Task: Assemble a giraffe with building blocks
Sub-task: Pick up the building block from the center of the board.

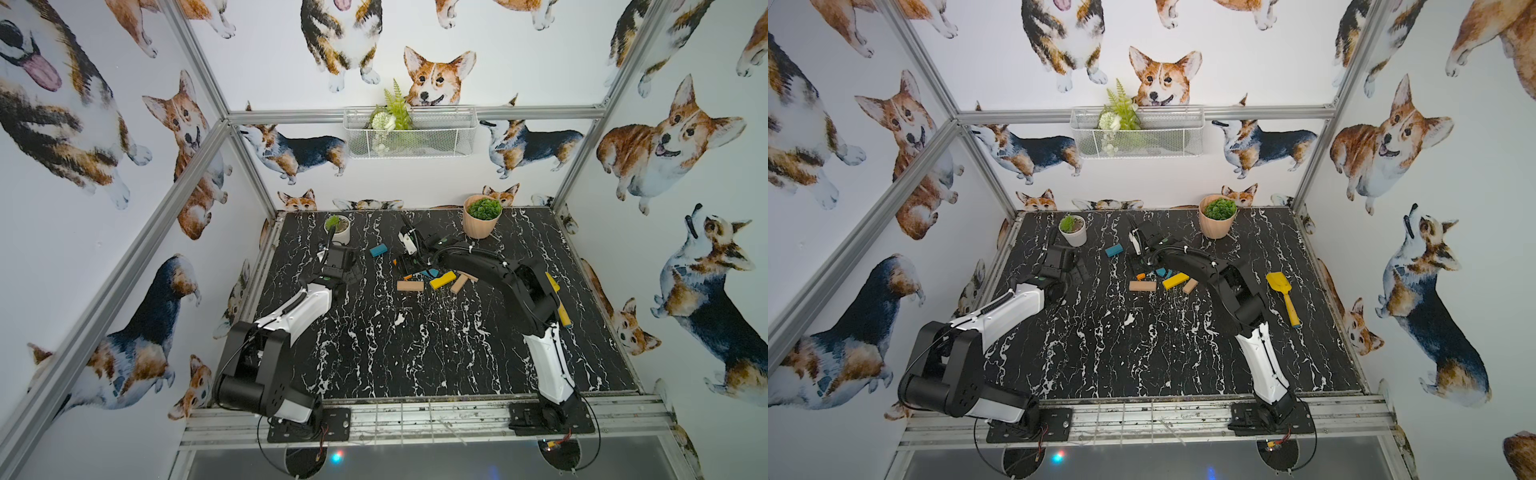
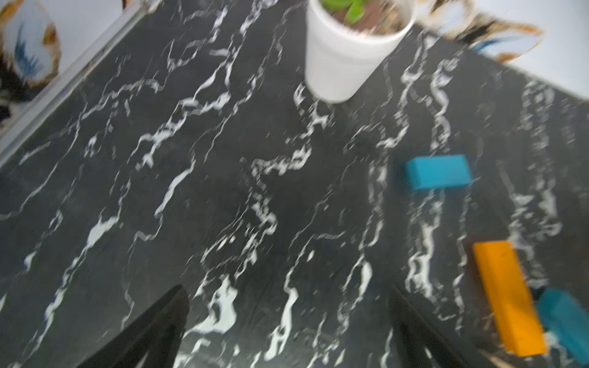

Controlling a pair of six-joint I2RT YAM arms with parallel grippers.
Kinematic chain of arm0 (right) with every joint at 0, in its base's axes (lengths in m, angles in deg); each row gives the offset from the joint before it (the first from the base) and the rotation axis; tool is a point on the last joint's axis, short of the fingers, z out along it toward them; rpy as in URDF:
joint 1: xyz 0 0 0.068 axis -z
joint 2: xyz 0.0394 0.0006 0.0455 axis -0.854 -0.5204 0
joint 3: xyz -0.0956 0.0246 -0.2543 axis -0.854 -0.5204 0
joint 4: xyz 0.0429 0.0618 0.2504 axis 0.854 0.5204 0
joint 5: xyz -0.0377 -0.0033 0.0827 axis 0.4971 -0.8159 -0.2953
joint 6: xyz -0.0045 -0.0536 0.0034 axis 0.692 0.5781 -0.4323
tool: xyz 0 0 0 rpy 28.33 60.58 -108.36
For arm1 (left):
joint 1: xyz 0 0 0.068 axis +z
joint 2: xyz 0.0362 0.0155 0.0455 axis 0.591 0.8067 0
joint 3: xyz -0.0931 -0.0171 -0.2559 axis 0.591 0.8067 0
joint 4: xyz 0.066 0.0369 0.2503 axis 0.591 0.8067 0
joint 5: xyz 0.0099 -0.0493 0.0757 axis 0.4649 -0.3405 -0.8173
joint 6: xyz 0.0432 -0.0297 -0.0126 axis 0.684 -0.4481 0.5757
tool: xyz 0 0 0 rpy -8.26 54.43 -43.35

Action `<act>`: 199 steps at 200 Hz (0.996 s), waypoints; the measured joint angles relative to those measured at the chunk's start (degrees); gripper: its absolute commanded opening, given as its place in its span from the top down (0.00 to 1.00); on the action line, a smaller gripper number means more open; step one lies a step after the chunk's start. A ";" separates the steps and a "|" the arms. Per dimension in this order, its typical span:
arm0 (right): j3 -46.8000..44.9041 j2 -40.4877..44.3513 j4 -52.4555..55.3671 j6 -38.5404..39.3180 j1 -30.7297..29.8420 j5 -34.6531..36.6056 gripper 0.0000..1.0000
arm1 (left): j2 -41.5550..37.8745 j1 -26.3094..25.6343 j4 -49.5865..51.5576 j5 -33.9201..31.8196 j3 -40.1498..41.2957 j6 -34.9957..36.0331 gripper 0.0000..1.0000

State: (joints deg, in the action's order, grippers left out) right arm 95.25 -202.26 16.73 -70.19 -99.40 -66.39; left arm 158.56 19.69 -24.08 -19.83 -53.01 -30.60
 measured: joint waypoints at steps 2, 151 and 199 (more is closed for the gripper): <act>0.39 -0.35 0.24 0.24 0.00 0.31 0.24 | -0.39 0.00 0.00 -0.09 0.66 0.00 0.00; 16.11 -12.50 11.43 7.02 -1.57 4.28 0.34 | 0.02 -1.46 -11.85 3.08 5.42 9.49 0.00; 16.26 -13.25 12.22 8.04 -2.51 4.81 0.56 | -5.31 -1.42 -14.95 0.68 9.88 8.31 0.00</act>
State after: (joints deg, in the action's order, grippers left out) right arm 111.51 -215.51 28.95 -62.14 -101.91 -61.58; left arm 153.25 18.27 -39.03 -19.16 -43.13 -22.30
